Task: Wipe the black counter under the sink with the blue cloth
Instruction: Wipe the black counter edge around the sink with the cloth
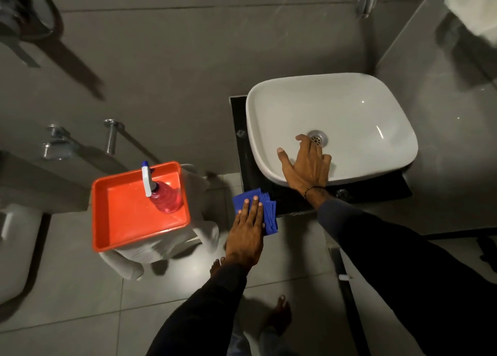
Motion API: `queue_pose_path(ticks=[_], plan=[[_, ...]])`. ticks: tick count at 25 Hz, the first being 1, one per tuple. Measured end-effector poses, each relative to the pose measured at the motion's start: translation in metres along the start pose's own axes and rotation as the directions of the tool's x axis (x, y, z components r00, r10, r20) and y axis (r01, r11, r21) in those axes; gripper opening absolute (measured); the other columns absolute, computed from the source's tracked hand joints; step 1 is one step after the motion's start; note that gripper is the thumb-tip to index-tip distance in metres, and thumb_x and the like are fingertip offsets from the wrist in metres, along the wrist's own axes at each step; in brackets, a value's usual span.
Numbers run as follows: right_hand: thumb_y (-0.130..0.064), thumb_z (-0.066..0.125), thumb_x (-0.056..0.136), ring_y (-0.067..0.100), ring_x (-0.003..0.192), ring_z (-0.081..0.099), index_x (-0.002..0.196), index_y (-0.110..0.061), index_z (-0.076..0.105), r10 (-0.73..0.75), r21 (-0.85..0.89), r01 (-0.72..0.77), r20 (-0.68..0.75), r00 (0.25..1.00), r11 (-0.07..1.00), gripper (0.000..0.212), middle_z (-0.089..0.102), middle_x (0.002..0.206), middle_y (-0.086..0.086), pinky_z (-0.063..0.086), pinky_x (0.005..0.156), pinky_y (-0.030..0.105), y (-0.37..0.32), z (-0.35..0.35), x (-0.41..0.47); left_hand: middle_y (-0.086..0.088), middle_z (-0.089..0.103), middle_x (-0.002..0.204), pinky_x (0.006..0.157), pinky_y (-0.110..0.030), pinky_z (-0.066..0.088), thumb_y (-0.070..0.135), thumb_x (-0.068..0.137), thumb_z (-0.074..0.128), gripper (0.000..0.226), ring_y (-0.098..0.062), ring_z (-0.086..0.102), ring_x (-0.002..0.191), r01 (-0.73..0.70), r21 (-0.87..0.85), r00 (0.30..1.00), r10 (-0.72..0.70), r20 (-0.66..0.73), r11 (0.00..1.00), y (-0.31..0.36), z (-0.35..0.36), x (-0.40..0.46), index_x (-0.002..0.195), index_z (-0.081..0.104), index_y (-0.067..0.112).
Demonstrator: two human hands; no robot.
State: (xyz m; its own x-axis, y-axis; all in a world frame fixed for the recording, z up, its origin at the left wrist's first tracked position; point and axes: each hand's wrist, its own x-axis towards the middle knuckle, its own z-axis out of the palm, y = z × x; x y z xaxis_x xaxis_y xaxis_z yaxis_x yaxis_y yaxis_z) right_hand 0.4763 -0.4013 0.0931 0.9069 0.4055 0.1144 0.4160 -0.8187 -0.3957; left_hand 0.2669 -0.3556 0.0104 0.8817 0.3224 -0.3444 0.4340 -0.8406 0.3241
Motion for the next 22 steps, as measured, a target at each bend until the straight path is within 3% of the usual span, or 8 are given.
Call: queue_pose_path(ticks=[5, 8, 14, 22], plan=[[-0.065, 0.052, 0.087, 0.029, 0.126, 0.056, 0.136, -0.022, 0.044, 0.073, 0.073, -0.072, -0.011, 0.997, 0.995, 0.066, 0.06, 0.135, 0.007, 0.039, 0.106, 0.051, -0.018, 0.0, 0.01, -0.005, -0.016, 0.17, 0.131, -0.041, 0.009, 0.034, 0.109, 0.021, 0.064, -0.026, -0.013, 0.158, 0.006, -0.067, 1.0, -0.006, 0.003, 0.998, -0.021, -0.041, 0.051, 0.16, -0.011, 0.015], [-0.067, 0.05, 0.087, 0.029, 0.128, 0.055, 0.14, -0.023, 0.04, 0.104, 0.102, -0.104, 0.012, 0.995, 0.989, 0.07, 0.059, 0.137, 0.007, 0.037, 0.111, 0.052, -0.033, 0.006, 0.006, -0.001, -0.019, 0.169, 0.129, -0.042, 0.02, 0.034, 0.108, 0.02, 0.062, -0.021, -0.02, 0.154, 0.019, -0.19, 1.0, -0.023, -0.02, 0.982, -0.024, -0.033, 0.038, 0.16, -0.009, 0.017], [-0.073, 0.044, 0.086, 0.029, 0.137, 0.048, 0.148, -0.026, 0.033, 0.149, 0.006, -0.15, 0.063, 0.987, 0.989, 0.079, 0.052, 0.146, 0.008, 0.03, 0.118, 0.057, -0.051, 0.02, 0.004, 0.006, -0.027, 0.164, 0.122, -0.038, 0.037, 0.031, 0.109, 0.023, 0.062, -0.02, -0.022, 0.153, -0.022, -0.268, 0.999, 0.03, 0.026, 0.963, -0.035, -0.025, 0.036, 0.161, -0.01, 0.023], [-0.083, 0.029, 0.081, 0.031, 0.147, 0.04, 0.151, -0.029, 0.025, 0.24, -0.076, -0.235, 0.066, 0.969, 0.969, 0.089, 0.044, 0.156, 0.009, 0.026, 0.121, 0.06, -0.053, 0.027, 0.006, 0.012, -0.028, 0.158, 0.127, -0.042, 0.028, 0.032, 0.109, 0.027, 0.063, -0.012, -0.024, 0.149, -0.093, -0.329, 0.995, 0.094, -0.012, 0.94, -0.071, -0.072, 0.117, 0.161, -0.007, 0.023]])
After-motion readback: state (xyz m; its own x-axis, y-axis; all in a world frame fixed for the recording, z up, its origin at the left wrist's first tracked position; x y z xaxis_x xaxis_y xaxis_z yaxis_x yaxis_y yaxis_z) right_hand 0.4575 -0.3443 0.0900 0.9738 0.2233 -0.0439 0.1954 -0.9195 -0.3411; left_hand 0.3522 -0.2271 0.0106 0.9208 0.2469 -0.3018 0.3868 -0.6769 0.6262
